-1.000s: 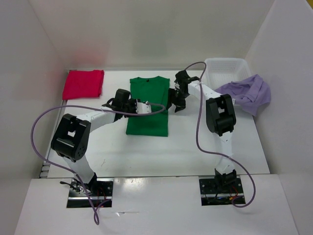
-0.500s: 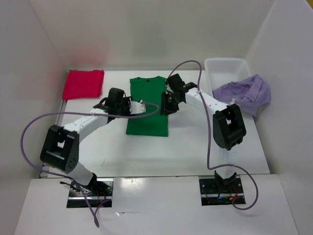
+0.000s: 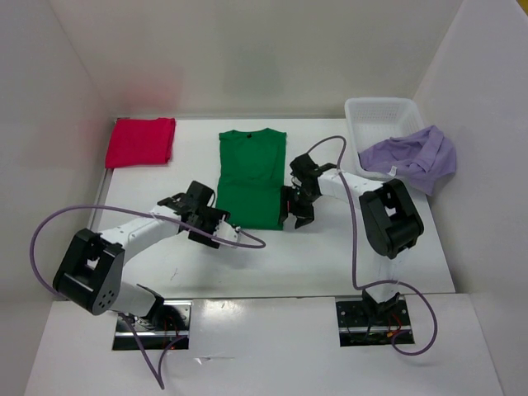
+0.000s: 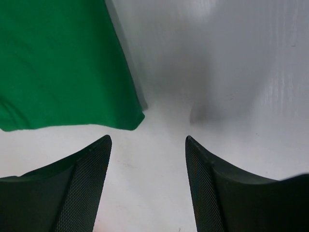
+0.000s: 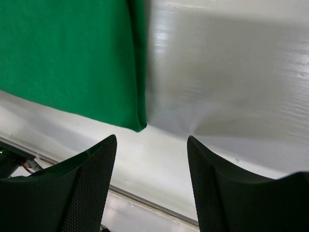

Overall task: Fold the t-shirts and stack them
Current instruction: Grab one side of the 2/3 rectangular tshirt with both arms

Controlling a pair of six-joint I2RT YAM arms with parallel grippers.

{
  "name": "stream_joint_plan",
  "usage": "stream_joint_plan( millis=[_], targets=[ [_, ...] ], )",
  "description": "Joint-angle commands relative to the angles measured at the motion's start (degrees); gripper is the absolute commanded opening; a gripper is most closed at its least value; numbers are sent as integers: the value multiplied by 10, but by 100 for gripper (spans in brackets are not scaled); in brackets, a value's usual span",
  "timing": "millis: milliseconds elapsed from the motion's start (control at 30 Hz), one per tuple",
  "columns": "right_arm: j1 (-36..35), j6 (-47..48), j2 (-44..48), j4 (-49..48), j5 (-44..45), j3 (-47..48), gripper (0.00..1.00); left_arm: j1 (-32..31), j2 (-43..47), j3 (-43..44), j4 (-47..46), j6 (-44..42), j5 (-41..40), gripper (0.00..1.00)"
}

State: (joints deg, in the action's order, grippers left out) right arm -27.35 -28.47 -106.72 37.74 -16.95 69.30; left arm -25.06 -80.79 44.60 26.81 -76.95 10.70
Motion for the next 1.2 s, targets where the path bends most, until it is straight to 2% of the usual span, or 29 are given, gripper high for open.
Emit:
stream_joint_plan(
  millis=[0,133,300,433,500,633,767,800,900,933,1000,1033,1167],
  targets=[
    [-9,-18,41,-50,-14,-18,66,-19,-5,-18,4,-31,28,70],
    [-14,-29,41,-67,-19,-25,66,-31,-32,-18,-49,9,27,70],
    [-14,-40,29,-72,-19,-25,66,-41,-57,-27,-124,38,-11,58],
    [-19,-46,3,-78,-19,1,69,-41,-62,-27,-131,43,-11,55],
    [-19,-46,-18,-72,-19,7,69,-41,-62,-27,-137,43,-11,49],
    [-31,-51,-24,-66,-24,-5,69,-41,-67,-27,-137,57,-17,26],
    [-36,-56,-24,-71,-24,-24,69,-41,-67,-27,-137,57,-17,15],
    [-36,-56,-38,-72,-30,-24,58,-41,-67,-27,-137,57,-17,13],
    [-36,-56,-49,-72,-41,-9,33,-41,-67,-27,-137,57,-17,10],
    [-36,-56,-49,-72,-41,-9,17,-41,-67,-27,-129,57,-17,9],
    [-36,-62,-36,-72,-41,-4,4,-41,-61,-21,-110,63,-17,5],
    [-36,-62,-30,-66,-41,-4,0,-41,-54,-15,-104,71,-12,4],
    [-36,-62,-9,-43,-41,-12,0,-46,-42,0,-71,94,-18,0]
  ],
)
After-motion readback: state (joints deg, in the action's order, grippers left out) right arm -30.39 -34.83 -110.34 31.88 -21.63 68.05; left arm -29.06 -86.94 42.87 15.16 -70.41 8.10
